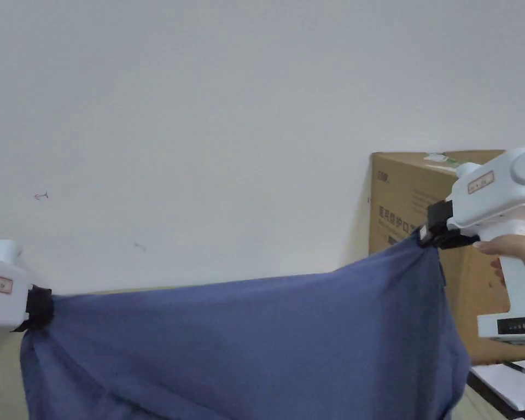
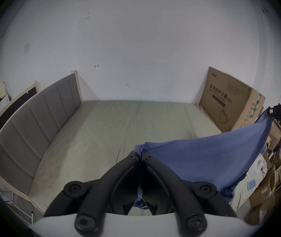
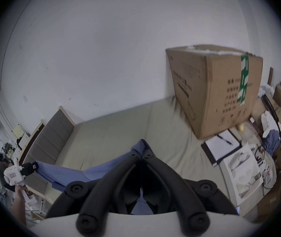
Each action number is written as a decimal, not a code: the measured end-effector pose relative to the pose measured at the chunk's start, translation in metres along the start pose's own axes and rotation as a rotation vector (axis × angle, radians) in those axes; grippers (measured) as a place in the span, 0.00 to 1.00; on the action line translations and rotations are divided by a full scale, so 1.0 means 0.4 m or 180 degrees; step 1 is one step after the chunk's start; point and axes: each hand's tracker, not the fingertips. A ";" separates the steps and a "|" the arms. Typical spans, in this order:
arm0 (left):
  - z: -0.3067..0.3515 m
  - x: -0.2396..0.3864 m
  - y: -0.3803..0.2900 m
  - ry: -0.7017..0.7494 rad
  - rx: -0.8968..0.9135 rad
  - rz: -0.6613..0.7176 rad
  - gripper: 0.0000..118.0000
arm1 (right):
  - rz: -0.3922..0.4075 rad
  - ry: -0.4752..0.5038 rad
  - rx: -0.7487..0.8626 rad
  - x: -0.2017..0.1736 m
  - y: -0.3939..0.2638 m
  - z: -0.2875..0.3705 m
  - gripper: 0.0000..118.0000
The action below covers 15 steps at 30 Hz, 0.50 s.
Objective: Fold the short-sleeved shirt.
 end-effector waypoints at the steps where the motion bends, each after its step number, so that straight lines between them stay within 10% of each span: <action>1: -0.007 -0.001 0.032 0.0000 0.0044 0.0008 0.01 | 0.0019 -0.0012 0.0117 -0.015 0.023 -0.002 0.00; 12: -0.197 -0.023 0.396 0.0037 0.0818 0.0295 0.01 | -0.0336 0.0027 0.1319 -0.143 0.337 -0.110 0.00; 15: -0.263 -0.020 0.473 0.0049 0.0868 0.0270 0.01 | -0.0108 -0.0157 0.1537 -0.191 0.412 -0.147 0.00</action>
